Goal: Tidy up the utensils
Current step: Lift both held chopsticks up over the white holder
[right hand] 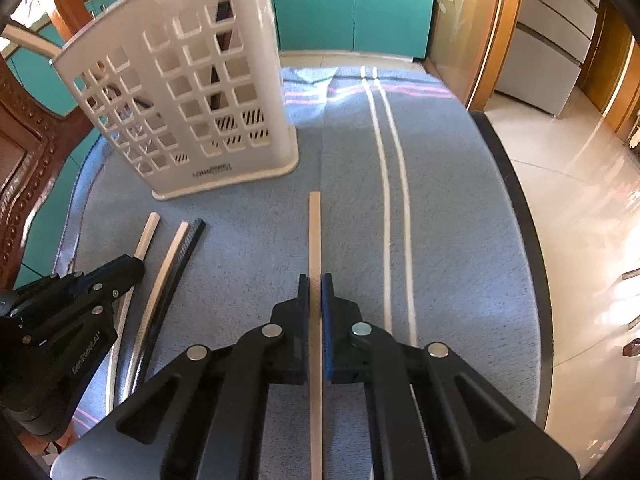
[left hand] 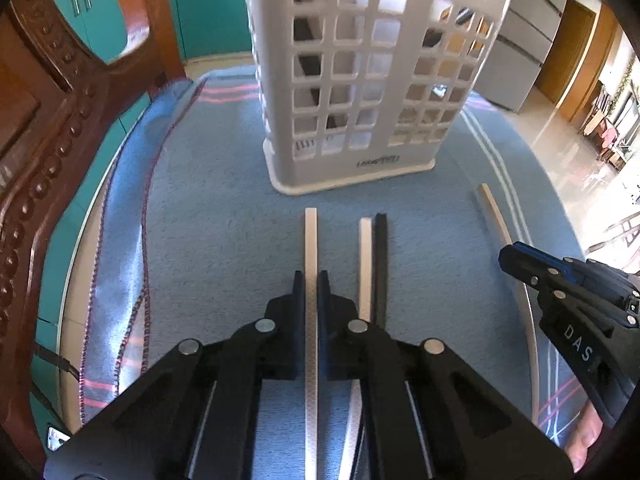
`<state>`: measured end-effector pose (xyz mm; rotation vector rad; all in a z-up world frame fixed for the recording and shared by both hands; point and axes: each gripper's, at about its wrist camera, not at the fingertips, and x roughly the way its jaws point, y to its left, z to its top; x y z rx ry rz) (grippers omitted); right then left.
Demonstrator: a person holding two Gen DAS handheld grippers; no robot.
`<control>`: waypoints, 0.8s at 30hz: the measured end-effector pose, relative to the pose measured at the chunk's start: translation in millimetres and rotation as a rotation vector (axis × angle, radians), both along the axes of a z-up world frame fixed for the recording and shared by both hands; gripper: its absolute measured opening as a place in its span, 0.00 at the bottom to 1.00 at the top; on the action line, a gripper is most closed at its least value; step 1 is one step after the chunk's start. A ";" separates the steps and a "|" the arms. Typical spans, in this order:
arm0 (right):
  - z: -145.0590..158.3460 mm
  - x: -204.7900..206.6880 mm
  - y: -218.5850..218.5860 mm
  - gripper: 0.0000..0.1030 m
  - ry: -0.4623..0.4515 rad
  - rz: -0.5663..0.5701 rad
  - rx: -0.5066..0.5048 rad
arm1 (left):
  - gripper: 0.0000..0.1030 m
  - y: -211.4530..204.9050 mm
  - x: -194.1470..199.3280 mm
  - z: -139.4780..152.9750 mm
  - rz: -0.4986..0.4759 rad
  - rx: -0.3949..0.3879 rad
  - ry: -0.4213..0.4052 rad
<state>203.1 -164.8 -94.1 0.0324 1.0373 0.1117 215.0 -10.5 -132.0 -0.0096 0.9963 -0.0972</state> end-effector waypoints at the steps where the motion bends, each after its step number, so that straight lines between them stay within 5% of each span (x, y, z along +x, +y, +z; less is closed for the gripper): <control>1: 1.8 -0.4 -1.0 0.06 -0.007 -0.003 0.000 | 0.07 -0.4 -0.4 3.2 -0.001 0.002 -0.014; 7: 7.6 -1.4 1.9 0.06 -0.018 -0.017 -0.007 | 0.07 -0.8 -6.4 21.7 0.006 0.009 -0.089; 18: -1.0 -0.4 2.9 0.06 0.003 -0.015 -0.026 | 0.07 -2.5 -1.8 8.8 0.019 0.031 -0.040; 24: 11.6 -3.9 -1.5 0.06 -0.027 -0.012 0.014 | 0.07 6.1 -13.3 26.5 0.030 -0.005 -0.097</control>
